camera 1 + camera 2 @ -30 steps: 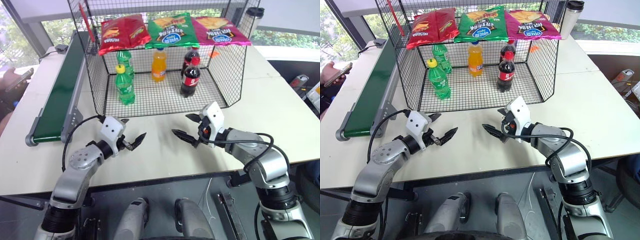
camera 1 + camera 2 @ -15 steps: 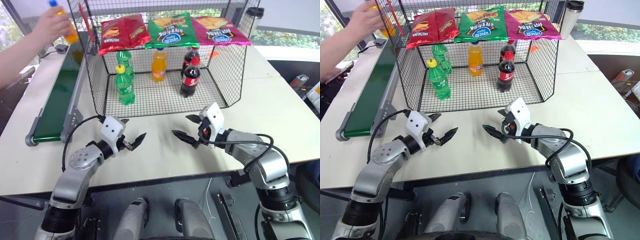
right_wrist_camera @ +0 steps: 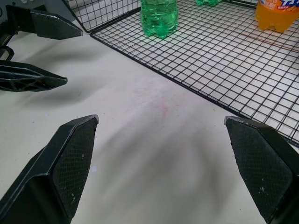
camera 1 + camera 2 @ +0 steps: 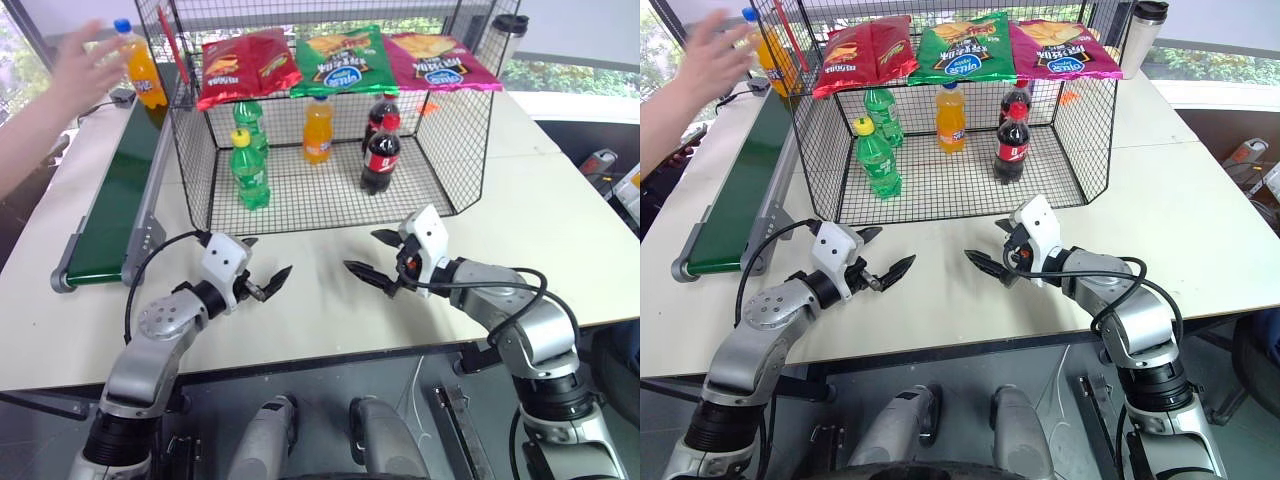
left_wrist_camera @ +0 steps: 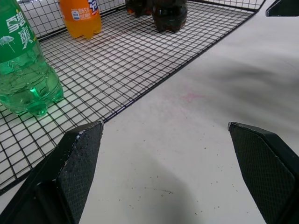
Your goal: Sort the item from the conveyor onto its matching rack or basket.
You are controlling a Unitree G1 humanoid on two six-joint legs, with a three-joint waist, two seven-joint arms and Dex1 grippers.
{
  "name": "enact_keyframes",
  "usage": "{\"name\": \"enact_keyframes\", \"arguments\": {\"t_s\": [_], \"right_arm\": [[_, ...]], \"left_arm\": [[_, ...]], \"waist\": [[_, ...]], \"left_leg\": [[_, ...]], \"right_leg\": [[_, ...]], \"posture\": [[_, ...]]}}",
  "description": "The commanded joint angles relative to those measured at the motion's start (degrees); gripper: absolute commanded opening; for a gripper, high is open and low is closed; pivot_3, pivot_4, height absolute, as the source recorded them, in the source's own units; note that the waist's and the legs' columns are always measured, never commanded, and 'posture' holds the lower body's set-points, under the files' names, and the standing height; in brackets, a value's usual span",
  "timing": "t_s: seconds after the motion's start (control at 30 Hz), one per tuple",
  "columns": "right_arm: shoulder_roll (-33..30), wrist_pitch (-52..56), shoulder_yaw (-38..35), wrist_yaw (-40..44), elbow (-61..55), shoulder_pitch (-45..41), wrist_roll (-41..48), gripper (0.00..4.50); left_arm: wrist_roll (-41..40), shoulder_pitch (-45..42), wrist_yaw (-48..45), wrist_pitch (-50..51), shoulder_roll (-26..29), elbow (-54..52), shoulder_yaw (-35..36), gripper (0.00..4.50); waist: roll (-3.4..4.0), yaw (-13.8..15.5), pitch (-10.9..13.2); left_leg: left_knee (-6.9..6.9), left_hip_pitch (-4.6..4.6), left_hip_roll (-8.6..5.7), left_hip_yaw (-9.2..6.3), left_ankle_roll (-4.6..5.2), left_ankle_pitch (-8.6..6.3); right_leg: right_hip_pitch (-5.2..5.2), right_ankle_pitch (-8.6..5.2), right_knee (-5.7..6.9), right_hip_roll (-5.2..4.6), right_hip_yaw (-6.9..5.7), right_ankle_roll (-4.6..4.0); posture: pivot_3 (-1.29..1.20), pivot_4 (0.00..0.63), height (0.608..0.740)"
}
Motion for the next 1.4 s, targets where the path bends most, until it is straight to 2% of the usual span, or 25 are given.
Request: {"name": "enact_keyframes", "arguments": {"t_s": [0.03,0.33,0.5,0.67,0.8,1.0,1.4], "right_arm": [[-0.4,-0.4,-0.7,1.1,-3.2,-0.8,1.9,4.49],[-2.7,0.6,-0.5,5.5,-6.3,-2.2,6.0,4.49],[-4.5,0.8,-0.8,11.0,-8.5,-4.4,10.6,4.49],[-6.7,-1.2,0.6,16.8,-9.6,-5.9,12.7,4.49],[-8.6,-2.6,2.3,21.1,-10.1,-5.9,13.0,4.49],[-9.1,-2.6,4.6,21.3,-9.8,-6.6,12.0,4.49],[-8.2,-0.4,5.6,17.3,-10.8,-8.6,12.7,4.49]], "left_arm": [[0.1,-0.6,0.4,-1.0,0.3,-2.6,0.7,4.5],[-6.8,-0.3,4.5,9.3,3.4,-12.3,14.7,4.5],[-13.3,-1.2,6.7,17.3,6.2,-12.3,27.6,4.5],[-17.7,3.5,4.1,21.3,10.6,-11.4,36.4,4.5],[-18.7,7.5,3.5,20.7,11.8,-9.4,40.4,4.5],[-21.9,10.0,5.4,19.6,8.4,-3.7,46.7,4.5],[-19.6,10.4,6.2,12.3,9.3,3.3,46.0,4.5]], "waist": [[0.0,0.0,0.0],[0.0,-0.1,0.0],[-0.01,-0.1,0.0],[-0.01,-0.1,0.0],[-0.01,0.0,0.0],[-0.03,0.0,0.0],[-0.04,0.0,0.0]], "left_leg": [[0.0,0.0,0.0,0.0,0.0,0.0],[0.0,-0.01,0.01,-0.03,0.0,0.0],[0.0,-0.01,0.01,-0.03,0.0,0.0],[-0.01,-0.01,0.01,-0.03,0.0,-0.01],[-0.01,-0.02,0.01,-0.02,-0.04,-0.04],[-0.01,-0.03,0.03,-0.04,-0.16,-0.12],[-0.06,-0.09,0.03,-0.04,-0.16,-0.13]], "right_leg": [[0.0,0.0,0.0,0.0,0.0,0.0],[0.0,0.0,0.0,0.01,-0.02,0.01],[0.0,-0.04,0.0,0.02,-0.05,0.07],[0.0,-0.03,-0.03,0.01,-0.07,0.04],[0.0,-0.03,-0.08,-0.03,-0.03,0.0],[0.02,-0.05,-0.12,-0.1,-0.01,0.01],[-0.02,-0.03,-0.23,-0.13,0.0,-0.03]], "posture": [[0.0,0.15,0.739],[0.0,0.15,0.739],[0.0,0.15,0.739],[0.0,0.15,0.739],[0.0,0.15,0.739],[0.0,0.15,0.739],[0.0,0.15,0.739]]}}
